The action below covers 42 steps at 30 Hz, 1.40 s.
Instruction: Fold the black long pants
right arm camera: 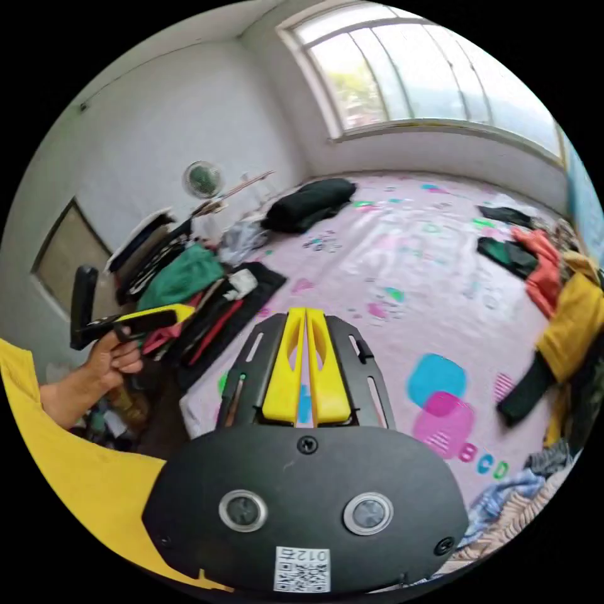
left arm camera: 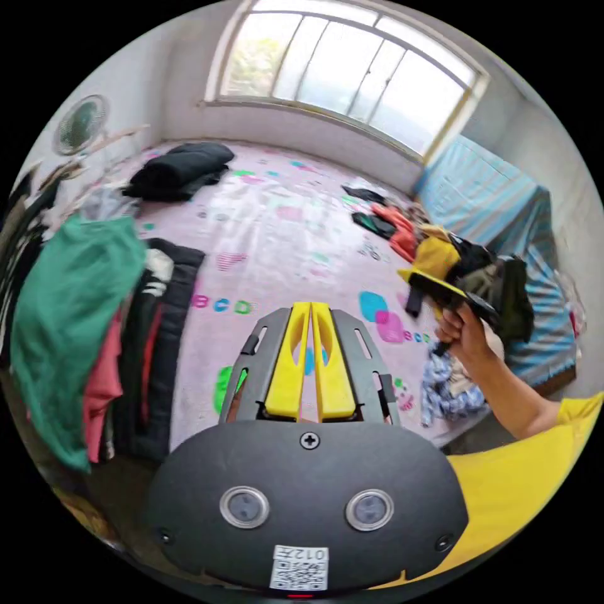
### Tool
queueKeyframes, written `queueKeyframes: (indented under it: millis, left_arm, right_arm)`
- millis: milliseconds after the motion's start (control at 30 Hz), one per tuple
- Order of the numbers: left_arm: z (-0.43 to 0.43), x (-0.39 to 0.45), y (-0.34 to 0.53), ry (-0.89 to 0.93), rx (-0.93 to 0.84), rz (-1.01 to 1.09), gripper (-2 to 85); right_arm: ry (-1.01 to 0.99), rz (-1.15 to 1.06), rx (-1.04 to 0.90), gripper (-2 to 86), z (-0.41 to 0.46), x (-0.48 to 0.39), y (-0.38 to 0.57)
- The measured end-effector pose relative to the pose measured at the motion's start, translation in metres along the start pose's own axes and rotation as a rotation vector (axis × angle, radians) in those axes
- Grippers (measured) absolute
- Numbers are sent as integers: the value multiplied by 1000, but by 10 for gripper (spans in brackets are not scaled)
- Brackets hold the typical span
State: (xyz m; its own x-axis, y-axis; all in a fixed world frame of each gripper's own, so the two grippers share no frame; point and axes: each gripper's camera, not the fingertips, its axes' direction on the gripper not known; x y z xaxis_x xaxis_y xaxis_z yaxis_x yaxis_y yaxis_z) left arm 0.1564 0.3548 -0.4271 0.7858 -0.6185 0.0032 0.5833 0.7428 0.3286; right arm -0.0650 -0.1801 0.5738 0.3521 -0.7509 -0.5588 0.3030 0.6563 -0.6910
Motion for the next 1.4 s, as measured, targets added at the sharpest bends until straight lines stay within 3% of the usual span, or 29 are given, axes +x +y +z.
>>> queueKeyframes:
  millis: [67, 233, 367, 567, 700, 800, 933, 1067, 1167, 1400]
  left_arm:
    - [44, 47, -27, 143, -77, 55, 4]
    - [122, 135, -77, 384, -247, 143, 3]
    - [175, 196, -121, 415, -342, 271, 5]
    - [239, 260, -212, 375, -319, 399, 5]
    - [268, 289, -275, 329, -272, 439, 6]
    - [292, 306, -326, 298, -267, 459, 8]
    - [339, 335, -401, 314, -312, 444, 21]
    - [404, 371, -449, 450, -499, 424, 74]
    - [432, 389, -464, 630, -611, 440, 105]
    - [447, 362, -469, 799, -731, 438, 136]
  right_arm:
    - [173, 159, 64, 8, -70, 122, 5]
    - [429, 413, 199, 27, -197, 332, 5]
    - [569, 590, 286, 68, -277, 465, -9]
    - [515, 759, 289, 108, -329, 575, -28]
    - [483, 828, 290, 89, -360, 602, -17]
    - [308, 936, 455, 46, -414, 604, 23]
    - [65, 731, 551, 27, -484, 583, 80]
    - [-156, 437, 594, 20, -555, 539, 114]
    - [-175, 305, 550, 18, -594, 499, 122]
    - [-211, 316, 564, 17, -643, 459, 184]
